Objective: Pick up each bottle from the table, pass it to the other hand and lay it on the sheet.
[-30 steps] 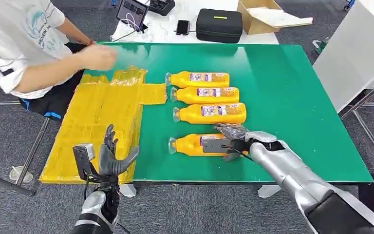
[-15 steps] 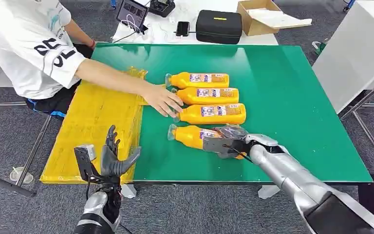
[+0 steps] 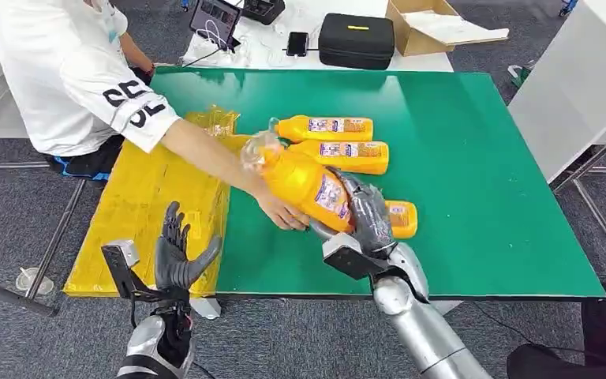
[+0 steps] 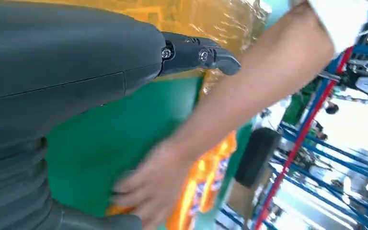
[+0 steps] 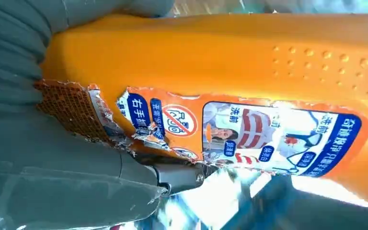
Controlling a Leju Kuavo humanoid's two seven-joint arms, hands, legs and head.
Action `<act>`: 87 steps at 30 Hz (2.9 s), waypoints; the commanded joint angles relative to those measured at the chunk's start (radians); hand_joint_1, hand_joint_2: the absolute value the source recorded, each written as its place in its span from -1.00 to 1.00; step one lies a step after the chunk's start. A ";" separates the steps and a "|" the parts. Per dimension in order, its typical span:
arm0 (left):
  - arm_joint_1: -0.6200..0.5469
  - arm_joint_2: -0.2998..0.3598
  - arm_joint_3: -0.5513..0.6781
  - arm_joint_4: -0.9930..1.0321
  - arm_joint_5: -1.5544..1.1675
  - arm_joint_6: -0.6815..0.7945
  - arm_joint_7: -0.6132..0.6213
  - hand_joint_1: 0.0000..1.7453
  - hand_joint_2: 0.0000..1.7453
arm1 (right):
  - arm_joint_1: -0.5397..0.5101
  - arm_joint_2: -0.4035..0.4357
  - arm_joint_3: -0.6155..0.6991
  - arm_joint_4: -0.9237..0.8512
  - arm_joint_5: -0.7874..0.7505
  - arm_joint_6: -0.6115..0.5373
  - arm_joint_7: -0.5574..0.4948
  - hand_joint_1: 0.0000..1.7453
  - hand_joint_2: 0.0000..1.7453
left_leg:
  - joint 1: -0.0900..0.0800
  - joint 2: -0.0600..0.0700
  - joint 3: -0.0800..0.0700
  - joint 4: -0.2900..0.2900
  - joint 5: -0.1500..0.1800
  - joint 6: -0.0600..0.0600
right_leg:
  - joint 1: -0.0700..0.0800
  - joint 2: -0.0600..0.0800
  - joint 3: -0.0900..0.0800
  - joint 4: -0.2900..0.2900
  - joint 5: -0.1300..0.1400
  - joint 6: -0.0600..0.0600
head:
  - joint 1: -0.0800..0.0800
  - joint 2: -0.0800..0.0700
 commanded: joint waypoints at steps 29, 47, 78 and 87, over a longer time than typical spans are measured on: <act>0.002 0.068 -0.195 -0.123 0.041 -0.197 0.054 -1.00 1.00 | 0.004 0.202 -0.024 0.249 -0.051 0.162 -0.102 1.00 1.00 | -0.002 0.004 0.004 -0.001 -0.001 0.001 | -0.001 0.002 0.003 -0.001 0.000 -0.001 | 0.000 0.000; 0.011 0.065 -0.216 -0.119 0.103 -0.304 0.094 -1.00 1.00 | -0.071 0.238 0.011 0.507 -0.033 0.139 -0.053 1.00 1.00 | -0.002 0.003 0.005 -0.001 -0.001 0.001 | -0.001 0.001 0.004 -0.001 0.000 -0.001 | 0.000 0.000; -0.097 0.063 -0.224 0.152 0.106 -0.349 0.151 -1.00 1.00 | -0.107 0.309 0.185 0.693 0.212 -0.086 -0.013 1.00 1.00 | -0.001 0.002 0.004 -0.001 -0.001 0.001 | 0.000 0.000 0.003 -0.001 -0.001 -0.001 | 0.000 0.000; -0.110 0.058 -0.212 0.172 0.139 -0.366 0.146 -1.00 1.00 | -0.107 0.323 0.199 0.720 0.209 -0.081 -0.024 1.00 1.00 | -0.001 0.001 0.004 0.000 -0.001 0.001 | 0.000 -0.001 0.003 -0.001 -0.001 -0.001 | 0.000 0.000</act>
